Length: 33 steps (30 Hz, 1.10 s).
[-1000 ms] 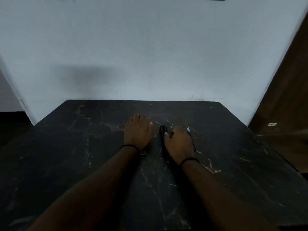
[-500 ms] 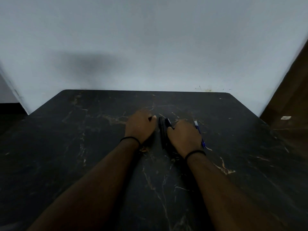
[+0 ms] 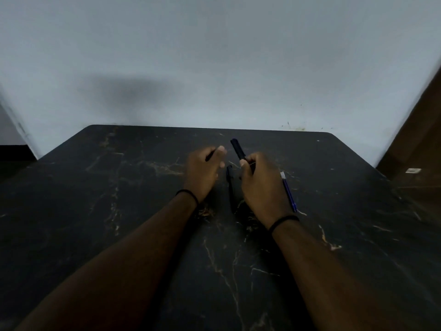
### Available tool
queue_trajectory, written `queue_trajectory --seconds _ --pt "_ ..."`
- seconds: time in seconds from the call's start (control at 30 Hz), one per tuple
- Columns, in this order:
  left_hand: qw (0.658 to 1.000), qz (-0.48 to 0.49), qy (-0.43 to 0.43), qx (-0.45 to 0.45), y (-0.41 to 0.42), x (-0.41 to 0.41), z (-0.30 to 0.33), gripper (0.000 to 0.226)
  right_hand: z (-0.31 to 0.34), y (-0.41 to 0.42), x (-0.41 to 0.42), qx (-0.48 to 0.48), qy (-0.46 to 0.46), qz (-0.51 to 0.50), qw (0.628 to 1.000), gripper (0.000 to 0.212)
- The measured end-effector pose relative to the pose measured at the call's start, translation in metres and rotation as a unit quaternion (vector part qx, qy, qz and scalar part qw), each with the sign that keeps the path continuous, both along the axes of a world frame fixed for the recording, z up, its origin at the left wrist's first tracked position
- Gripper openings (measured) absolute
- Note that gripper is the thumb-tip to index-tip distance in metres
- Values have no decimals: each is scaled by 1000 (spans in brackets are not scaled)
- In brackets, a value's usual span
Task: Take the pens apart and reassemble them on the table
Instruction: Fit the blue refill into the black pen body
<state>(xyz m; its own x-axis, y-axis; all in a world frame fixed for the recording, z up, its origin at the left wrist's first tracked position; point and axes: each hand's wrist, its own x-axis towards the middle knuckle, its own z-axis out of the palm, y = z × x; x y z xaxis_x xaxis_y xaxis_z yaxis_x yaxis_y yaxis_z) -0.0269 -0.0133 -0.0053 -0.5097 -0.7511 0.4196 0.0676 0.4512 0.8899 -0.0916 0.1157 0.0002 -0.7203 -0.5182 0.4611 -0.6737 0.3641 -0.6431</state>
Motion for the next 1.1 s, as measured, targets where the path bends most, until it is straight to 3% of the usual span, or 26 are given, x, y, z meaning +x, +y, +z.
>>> queue_trajectory --seconds 0.1,0.2,0.4,0.63,0.8,1.1 --pt "981 -96 74 150 4 3 4 27 1 -1 1 17 15 22 1000 13" --pt "959 -173 75 212 3 6 2 30 2 1 4 15 -8 53 998 5" --pt "943 -223 76 233 -3 6 -1 25 4 5 6 0 -33 75 997 29" --pt "937 -261 68 223 1 10 2 31 2 3 2 55 22 68 996 26" --pt "949 -225 66 210 -5 5 -5 23 4 4 3 46 3 64 997 17" --pt "954 -197 69 213 -6 2 -6 24 6 4 7 83 -15 71 994 31"
